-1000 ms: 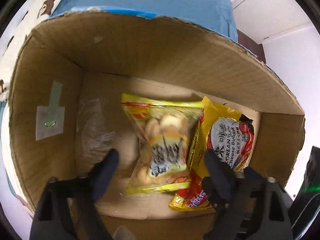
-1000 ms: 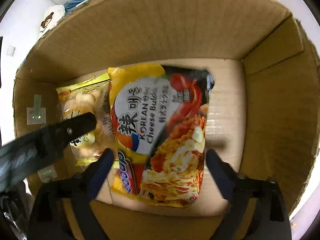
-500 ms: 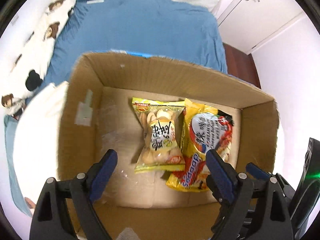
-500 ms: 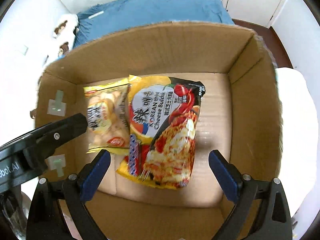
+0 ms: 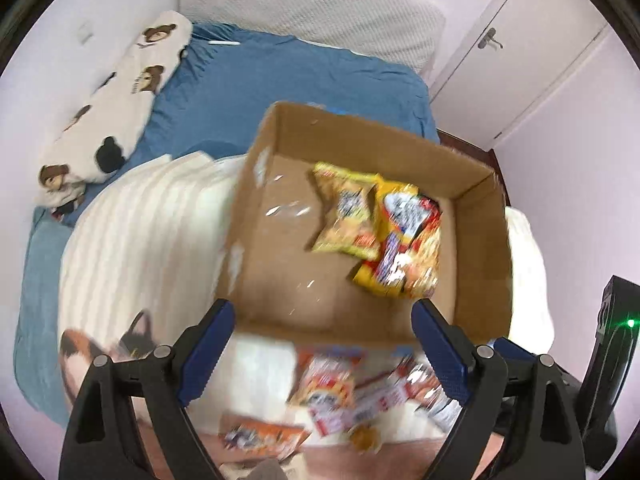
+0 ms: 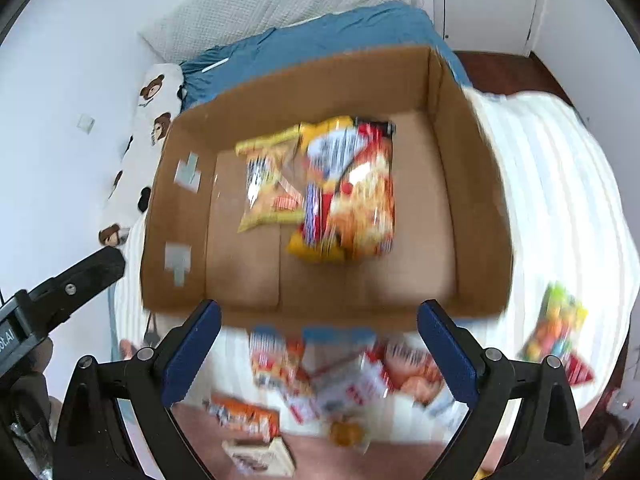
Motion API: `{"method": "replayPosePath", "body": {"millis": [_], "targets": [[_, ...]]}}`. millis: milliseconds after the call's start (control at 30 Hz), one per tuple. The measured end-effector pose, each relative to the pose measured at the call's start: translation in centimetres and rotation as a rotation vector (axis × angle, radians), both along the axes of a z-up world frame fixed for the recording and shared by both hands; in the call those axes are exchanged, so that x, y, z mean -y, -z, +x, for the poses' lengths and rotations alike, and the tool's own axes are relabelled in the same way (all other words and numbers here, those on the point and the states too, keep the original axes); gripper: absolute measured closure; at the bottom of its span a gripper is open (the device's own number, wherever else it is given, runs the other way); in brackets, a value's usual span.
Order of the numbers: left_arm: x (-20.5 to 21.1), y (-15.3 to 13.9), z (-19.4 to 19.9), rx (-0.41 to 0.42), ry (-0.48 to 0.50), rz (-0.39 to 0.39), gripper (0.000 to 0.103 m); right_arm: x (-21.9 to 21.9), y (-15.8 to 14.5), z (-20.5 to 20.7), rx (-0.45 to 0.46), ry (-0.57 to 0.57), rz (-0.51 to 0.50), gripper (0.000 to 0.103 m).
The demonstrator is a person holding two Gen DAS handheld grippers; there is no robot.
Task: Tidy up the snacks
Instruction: 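Move both tools back toward the remaining snacks on the bed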
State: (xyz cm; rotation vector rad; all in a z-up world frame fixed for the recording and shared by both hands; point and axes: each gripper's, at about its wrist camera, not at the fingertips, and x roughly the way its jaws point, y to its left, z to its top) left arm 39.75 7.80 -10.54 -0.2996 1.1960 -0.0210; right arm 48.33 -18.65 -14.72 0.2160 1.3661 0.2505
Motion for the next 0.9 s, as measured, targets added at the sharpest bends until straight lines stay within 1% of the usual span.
{"method": "replayPosePath", "body": {"millis": [100, 200, 267, 300, 333, 400, 500, 633, 700, 800, 833, 867, 900], "targets": [[-0.4, 0.7, -4.2, 0.005, -0.003, 0.054, 0.013, 0.2, 1.2, -3.6, -0.034, -0.011, 0.019, 0.003], [0.1, 2.8, -8.0, -0.028, 0.047, 0.115, 0.013, 1.0, 2.9, -7.6, -0.086, -0.01, 0.027, 0.003], [1.0, 4.8, -10.6, -0.07, 0.109, 0.159, 0.013, 1.8, 4.2, -10.3, -0.116, 0.006, 0.029, 0.003], [1.6, 6.2, -12.0, -0.103, 0.16, 0.178, 0.013, 2.1, 5.0, -11.5, -0.13, 0.012, 0.033, 0.003], [2.2, 7.0, -13.1, -0.124, 0.199, 0.192, 0.013, 2.5, 5.6, -12.7, -0.143, 0.02, 0.033, 0.003], [3.4, 8.8, -15.2, -0.154, 0.278, 0.24, 0.013, 3.2, 7.1, -14.9, -0.178, 0.026, 0.031, 0.003], [5.6, 11.8, -17.8, -0.197, 0.423, 0.305, 0.013, 4.3, 8.9, -17.5, -0.224, 0.033, 0.009, 0.003], [7.3, 15.3, -19.7, -0.269, 0.548, 0.348, 0.013, 5.6, 10.3, -20.0, -0.247, 0.064, -0.007, 0.003], [7.8, 17.0, -20.2, -0.299, 0.591, 0.396, 0.013, 6.1, 11.0, -21.2, -0.248, 0.08, -0.019, 0.003], [8.3, 19.0, -20.4, -0.317, 0.634, 0.442, 0.013, 6.9, 11.6, -22.7, -0.259, 0.116, -0.014, 0.003], [8.3, 19.4, -20.3, -0.32, 0.635, 0.447, 0.013, 7.2, 11.6, -23.0, -0.259, 0.124, -0.014, 0.003], [8.2, 19.6, -20.2, -0.325, 0.633, 0.433, 0.017, 7.5, 11.5, -23.3, -0.257, 0.132, -0.017, 0.003], [7.9, 19.8, -19.9, -0.334, 0.614, 0.401, 0.022, 7.9, 11.3, -23.7, -0.252, 0.139, -0.025, 0.003]]}}
